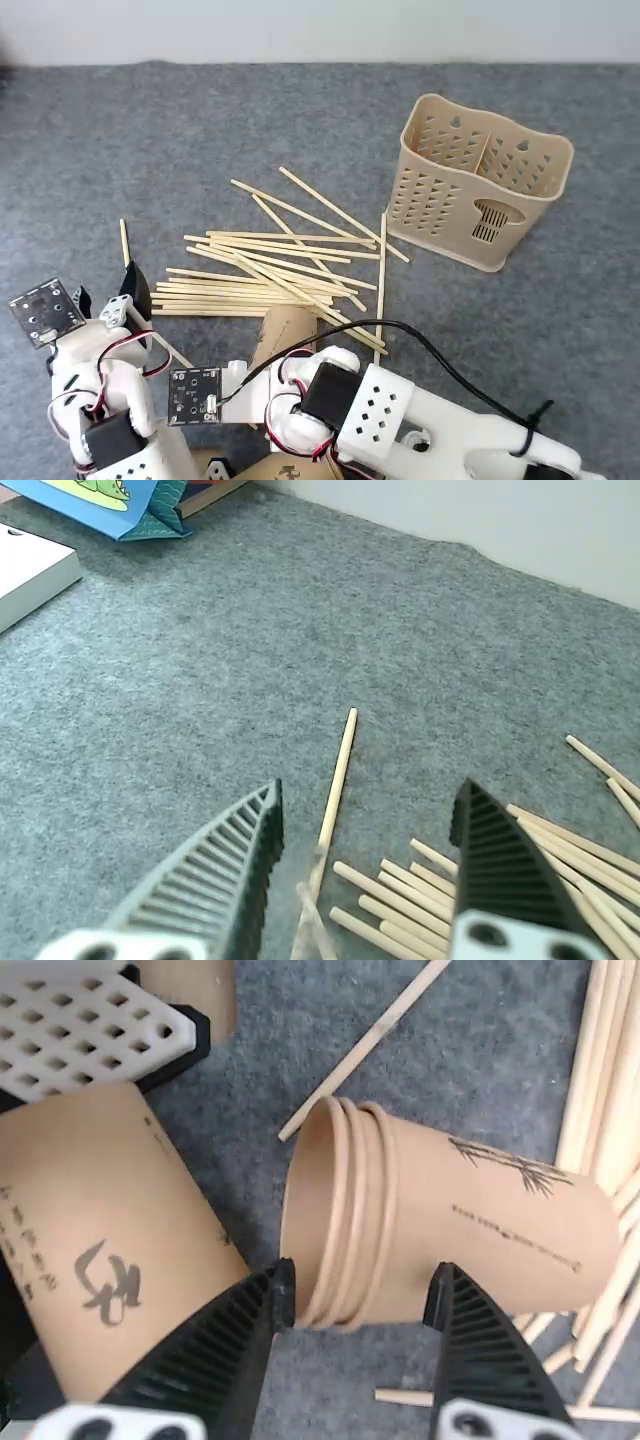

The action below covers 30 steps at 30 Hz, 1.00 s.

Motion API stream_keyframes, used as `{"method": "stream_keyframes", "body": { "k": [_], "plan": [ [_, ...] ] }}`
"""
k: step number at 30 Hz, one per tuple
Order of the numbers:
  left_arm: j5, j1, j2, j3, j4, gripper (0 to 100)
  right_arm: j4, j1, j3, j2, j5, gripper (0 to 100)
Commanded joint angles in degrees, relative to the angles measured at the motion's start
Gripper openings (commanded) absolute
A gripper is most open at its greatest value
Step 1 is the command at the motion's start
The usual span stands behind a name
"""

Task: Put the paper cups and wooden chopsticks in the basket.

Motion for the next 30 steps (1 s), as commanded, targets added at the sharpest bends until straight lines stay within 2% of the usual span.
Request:
{"method": "stream_keyframes", "body": {
  "k": [1, 7, 13, 21, 27, 30],
  "plan": [
    [0.2, -0.4, -0.9, -0.6, -1.4, 26, -3.4, -0.6, 1.8, -1.8, 0.4, 23.3],
    [0.2, -0.3, -0.9, -0.6, -1.4, 26, -6.6, 2.2, 3.9, -2.1, 0.6, 22.5],
    [0.2, -0.3, -0.9, -0.6, -1.3, 26, -12.1, 13.6, 3.3, -2.4, 0.8, 4.5],
    [0.2, -0.3, -0.9, -0.6, -1.3, 26, -16.9, 23.6, 1.1, -2.5, 0.8, 3.1],
    [0.2, -0.3, -0.9, -0.6, -1.3, 26, -14.4, 31.4, -6.5, -2.5, 0.9, 0.9],
    [0.2, -0.3, -0.9, -0.5, -1.3, 26, -9.7, 34.3, -10.5, -2.5, 2.3, 0.9]
  ]
}}
